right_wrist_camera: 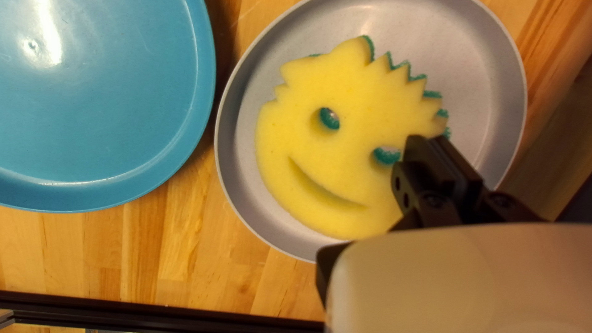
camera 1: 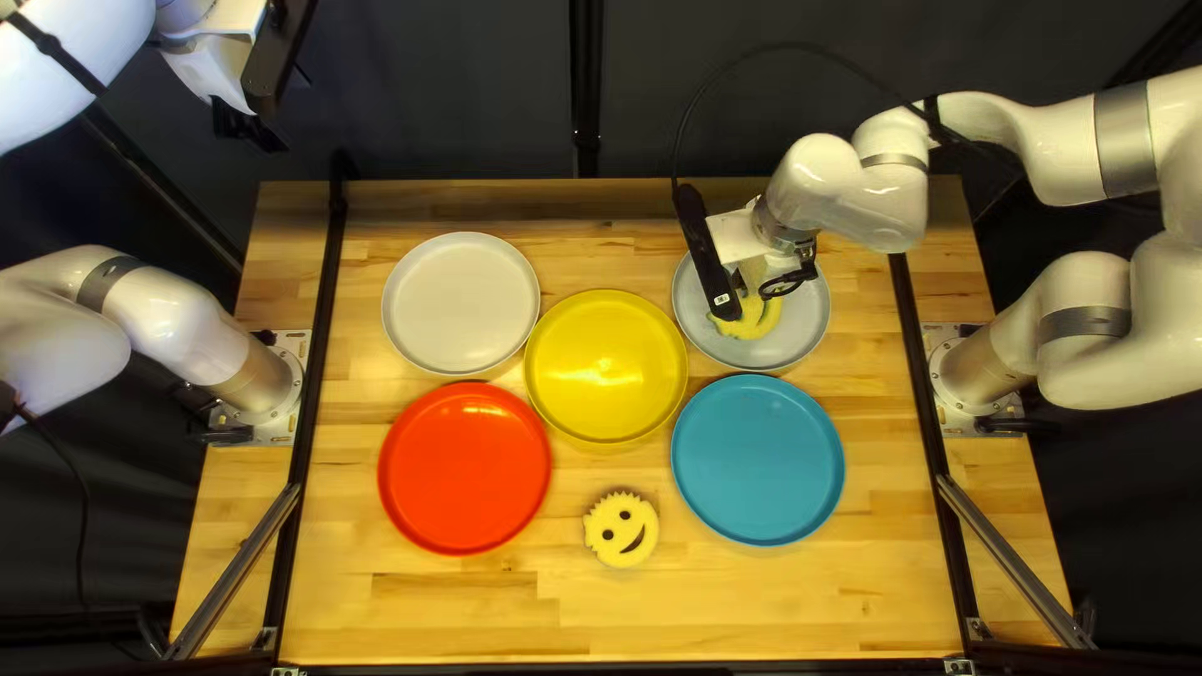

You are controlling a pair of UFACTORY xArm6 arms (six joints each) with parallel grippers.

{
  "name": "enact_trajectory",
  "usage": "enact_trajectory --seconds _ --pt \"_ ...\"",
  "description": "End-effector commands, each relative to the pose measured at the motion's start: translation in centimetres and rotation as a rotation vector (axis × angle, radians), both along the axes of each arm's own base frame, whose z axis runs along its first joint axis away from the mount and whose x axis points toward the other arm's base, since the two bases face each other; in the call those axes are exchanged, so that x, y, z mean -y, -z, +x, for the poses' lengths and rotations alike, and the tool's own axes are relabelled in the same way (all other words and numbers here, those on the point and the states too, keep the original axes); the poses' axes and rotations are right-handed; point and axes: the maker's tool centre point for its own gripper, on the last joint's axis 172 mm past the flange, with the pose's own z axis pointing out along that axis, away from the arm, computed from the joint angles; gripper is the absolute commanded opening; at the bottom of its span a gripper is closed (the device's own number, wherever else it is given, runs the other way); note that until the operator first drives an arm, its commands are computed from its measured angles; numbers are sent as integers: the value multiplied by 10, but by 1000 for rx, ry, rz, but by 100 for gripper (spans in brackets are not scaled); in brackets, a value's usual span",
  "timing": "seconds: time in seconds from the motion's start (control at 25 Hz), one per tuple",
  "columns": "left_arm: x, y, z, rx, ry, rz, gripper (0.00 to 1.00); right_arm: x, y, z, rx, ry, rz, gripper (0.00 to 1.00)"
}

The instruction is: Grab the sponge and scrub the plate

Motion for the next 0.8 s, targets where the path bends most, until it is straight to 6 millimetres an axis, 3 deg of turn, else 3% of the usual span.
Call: enact_trajectory --seconds 0.04,0.48,0.8 --pt "0 0 0 0 0 0 100 0 0 0 0 0 0 0" --pt "0 0 0 0 0 0 100 -10 1 -1 -1 0 -10 0" --pt "0 0 0 0 0 0 100 -74 11 13 -11 -42 -34 0"
